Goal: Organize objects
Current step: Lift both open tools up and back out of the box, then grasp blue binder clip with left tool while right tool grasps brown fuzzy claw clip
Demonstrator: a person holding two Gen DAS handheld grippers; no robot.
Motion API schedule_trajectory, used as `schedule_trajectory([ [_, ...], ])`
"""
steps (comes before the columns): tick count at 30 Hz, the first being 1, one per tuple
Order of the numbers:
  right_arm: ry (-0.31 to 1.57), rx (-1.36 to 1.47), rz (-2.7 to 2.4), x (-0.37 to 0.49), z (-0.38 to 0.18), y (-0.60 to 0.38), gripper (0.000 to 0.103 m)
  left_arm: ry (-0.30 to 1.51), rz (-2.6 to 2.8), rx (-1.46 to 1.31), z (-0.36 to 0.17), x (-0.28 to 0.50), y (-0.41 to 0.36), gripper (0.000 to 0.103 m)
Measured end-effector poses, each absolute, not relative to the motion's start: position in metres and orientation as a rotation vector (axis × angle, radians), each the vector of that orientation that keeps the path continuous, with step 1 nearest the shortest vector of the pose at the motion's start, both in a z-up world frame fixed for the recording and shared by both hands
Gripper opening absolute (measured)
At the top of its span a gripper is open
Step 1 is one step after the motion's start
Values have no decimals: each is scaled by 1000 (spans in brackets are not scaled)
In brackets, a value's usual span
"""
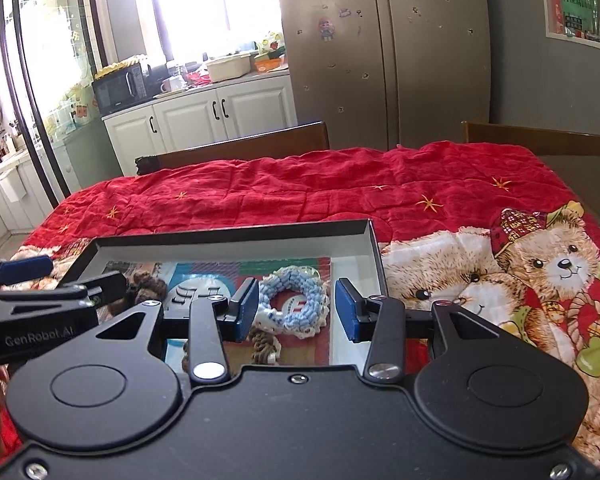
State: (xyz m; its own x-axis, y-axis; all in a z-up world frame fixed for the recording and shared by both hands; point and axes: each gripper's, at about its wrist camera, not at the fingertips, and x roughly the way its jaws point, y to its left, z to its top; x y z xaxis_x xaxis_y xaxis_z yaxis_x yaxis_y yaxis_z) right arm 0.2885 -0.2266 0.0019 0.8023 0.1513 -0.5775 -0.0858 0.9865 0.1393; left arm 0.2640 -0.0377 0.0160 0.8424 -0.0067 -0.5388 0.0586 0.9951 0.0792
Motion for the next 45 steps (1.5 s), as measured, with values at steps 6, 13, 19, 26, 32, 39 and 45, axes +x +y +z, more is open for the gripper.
schedule_trajectory([
  [6,634,86,142,270,9,-225,41,557,-33,101,24,246,-33,93],
  [13,622,45,146,247,20,-223,41,552,-40,120,31,225,-29,94],
  [19,620,24,164,223,28,-223,41,554,-49,136,33,205,-23,95],
  [26,615,14,195,194,39,-224,41,553,-66,160,34,179,-14,96],
  [32,608,-3,224,171,43,-220,41,551,-64,157,35,155,-4,97],
  [39,607,-9,248,145,41,-219,41,570,-89,145,26,128,7,97],
  [45,616,-28,264,127,32,-215,41,602,-111,150,10,108,9,97],
])
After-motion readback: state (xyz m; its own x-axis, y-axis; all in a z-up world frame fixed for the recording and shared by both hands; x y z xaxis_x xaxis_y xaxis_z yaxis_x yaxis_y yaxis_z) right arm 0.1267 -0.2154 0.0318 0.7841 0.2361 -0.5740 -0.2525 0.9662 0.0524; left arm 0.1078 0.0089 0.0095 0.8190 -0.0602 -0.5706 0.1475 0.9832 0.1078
